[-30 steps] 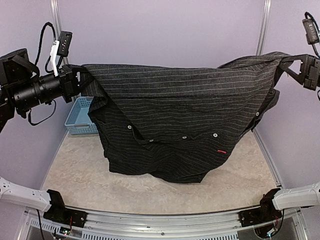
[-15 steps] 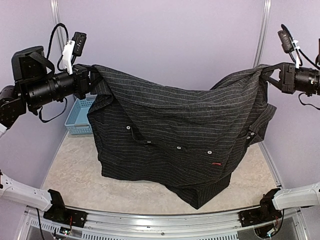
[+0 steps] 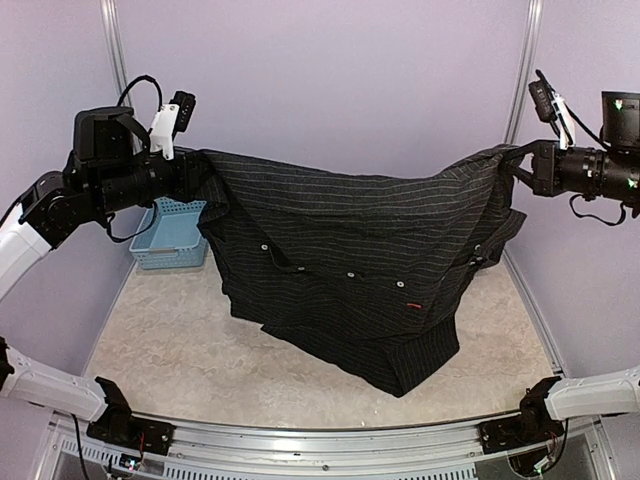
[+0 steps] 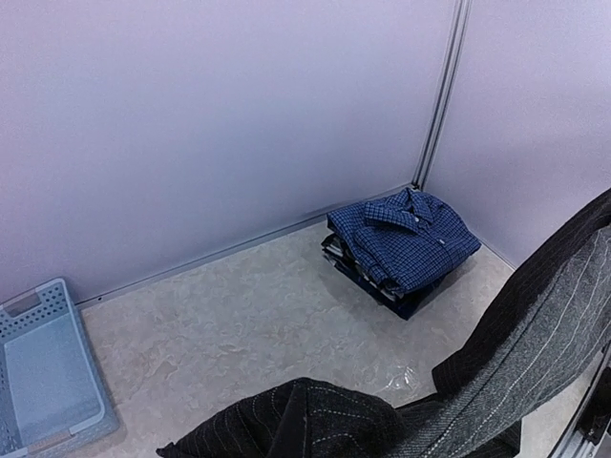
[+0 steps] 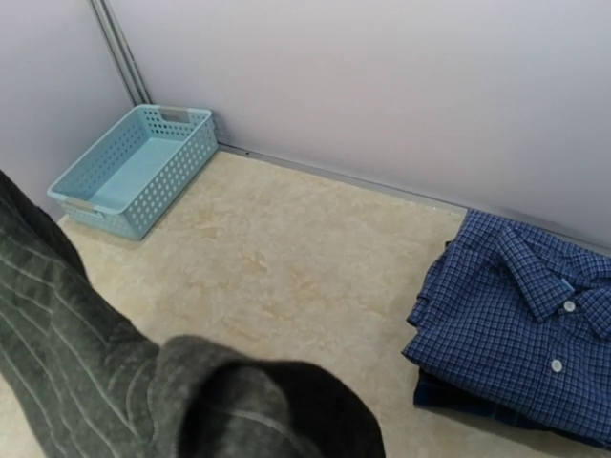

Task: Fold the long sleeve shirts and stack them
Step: Flatten out the crumpled shirt at the center of the board.

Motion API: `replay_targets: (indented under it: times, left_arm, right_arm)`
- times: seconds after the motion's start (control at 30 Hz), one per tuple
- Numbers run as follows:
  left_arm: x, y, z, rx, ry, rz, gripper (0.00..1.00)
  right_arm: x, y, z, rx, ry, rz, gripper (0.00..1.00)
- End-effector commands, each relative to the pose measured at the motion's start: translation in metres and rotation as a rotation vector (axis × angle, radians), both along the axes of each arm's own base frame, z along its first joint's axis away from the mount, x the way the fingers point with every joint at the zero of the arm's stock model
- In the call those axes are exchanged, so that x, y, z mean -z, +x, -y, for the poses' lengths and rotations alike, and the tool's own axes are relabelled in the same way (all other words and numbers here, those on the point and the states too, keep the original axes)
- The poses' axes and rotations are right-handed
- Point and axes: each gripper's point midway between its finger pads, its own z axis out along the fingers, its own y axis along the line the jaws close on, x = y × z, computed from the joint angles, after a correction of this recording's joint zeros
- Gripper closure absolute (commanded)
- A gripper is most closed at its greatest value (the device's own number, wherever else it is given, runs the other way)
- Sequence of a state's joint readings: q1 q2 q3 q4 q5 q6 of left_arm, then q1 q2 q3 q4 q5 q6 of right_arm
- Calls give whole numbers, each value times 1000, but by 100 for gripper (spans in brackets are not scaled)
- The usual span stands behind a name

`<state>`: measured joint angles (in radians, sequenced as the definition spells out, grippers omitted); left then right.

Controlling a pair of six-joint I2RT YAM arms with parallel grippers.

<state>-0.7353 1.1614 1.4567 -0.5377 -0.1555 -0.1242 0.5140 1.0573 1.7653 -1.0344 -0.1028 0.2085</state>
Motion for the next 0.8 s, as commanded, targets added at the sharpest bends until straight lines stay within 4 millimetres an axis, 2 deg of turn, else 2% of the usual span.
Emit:
replay_targets:
  times: [0.0, 0.17, 0.33, 0.77]
  left_arm:
    - [-9, -3, 0, 20, -58, 22, 100]
    - [5, -8, 5, 55, -56, -14, 100]
    - [8, -18, 3, 87, -72, -10, 100]
    - [25, 11, -11, -26, -36, -45, 100]
  right_arm:
    - [-1, 4, 0, 11, 32, 23, 100]
    - [14, 0, -6, -26, 36, -2, 100]
    - [25, 1, -6, -24, 30, -21, 100]
    - [47, 27, -10, 33, 13, -47, 100]
